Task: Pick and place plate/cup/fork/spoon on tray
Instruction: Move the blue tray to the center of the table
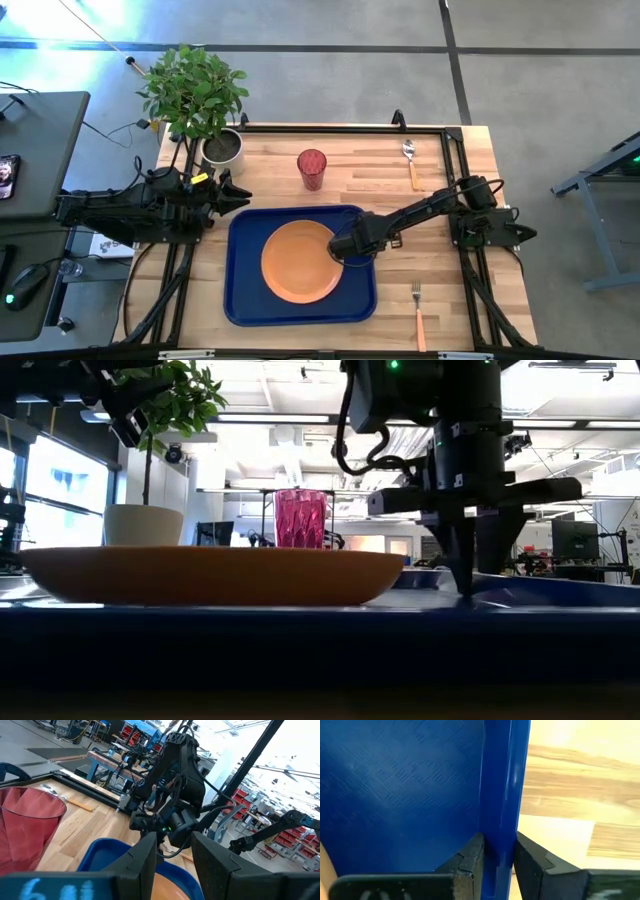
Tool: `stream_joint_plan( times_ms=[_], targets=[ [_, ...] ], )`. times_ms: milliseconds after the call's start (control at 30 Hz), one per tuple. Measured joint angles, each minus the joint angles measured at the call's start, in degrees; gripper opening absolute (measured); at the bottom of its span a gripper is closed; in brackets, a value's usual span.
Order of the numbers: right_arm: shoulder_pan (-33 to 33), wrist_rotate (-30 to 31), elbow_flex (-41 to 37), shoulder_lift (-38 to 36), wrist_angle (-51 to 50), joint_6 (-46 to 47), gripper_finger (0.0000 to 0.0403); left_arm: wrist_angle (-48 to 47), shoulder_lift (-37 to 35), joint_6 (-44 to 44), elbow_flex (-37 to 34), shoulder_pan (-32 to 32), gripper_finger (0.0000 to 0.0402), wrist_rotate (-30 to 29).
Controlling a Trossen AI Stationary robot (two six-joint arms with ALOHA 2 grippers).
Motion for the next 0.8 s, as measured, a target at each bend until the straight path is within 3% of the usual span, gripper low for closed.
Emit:
stream_joint_plan(
  times_ms=[600, 800],
  targets=[
    [0.0, -1.1, 0.0, -0.1, -9.6, 2.9, 0.0076, 0.0, 0.0, -0.5, 0.0, 0.0, 0.0115, 0.0],
    [1.2, -4.0, -4.4, -0.2, -7.4, 6.3, 0.0076, 0.0, 0.0, -1.3, 0.0, 0.0, 0.0115, 0.0]
  ],
)
